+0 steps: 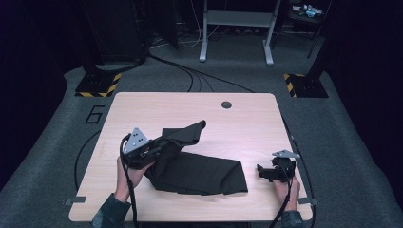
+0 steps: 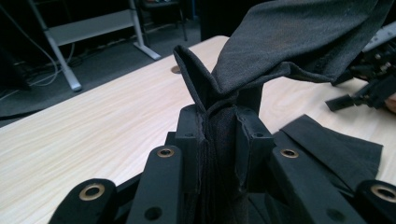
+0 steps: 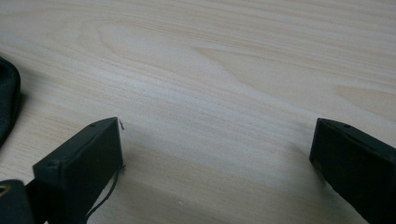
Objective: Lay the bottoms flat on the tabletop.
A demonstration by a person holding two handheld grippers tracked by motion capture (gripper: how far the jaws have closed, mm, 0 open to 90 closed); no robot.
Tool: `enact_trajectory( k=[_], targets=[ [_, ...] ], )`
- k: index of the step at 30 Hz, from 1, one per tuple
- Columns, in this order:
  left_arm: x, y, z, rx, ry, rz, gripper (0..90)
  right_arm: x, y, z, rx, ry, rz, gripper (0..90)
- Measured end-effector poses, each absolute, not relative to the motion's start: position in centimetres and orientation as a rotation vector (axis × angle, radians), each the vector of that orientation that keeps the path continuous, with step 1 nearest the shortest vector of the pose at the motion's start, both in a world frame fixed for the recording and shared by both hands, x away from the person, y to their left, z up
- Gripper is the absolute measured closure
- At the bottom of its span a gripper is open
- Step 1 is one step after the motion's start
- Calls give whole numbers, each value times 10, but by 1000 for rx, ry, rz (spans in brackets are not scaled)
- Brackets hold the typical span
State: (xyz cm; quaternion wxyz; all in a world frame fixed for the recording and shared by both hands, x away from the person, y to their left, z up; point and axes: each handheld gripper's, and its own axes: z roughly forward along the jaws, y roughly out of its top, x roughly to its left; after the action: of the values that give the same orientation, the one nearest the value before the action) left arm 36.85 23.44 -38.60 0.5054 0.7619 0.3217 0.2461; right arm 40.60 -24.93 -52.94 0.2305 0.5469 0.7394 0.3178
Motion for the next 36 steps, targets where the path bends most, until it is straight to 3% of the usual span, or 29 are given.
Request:
enact_trajectory(
  k=[36],
  targets=[
    [357,319,-408,1641,1026,686,733,406,-250,-529,1496,2039,868,16]
  ],
)
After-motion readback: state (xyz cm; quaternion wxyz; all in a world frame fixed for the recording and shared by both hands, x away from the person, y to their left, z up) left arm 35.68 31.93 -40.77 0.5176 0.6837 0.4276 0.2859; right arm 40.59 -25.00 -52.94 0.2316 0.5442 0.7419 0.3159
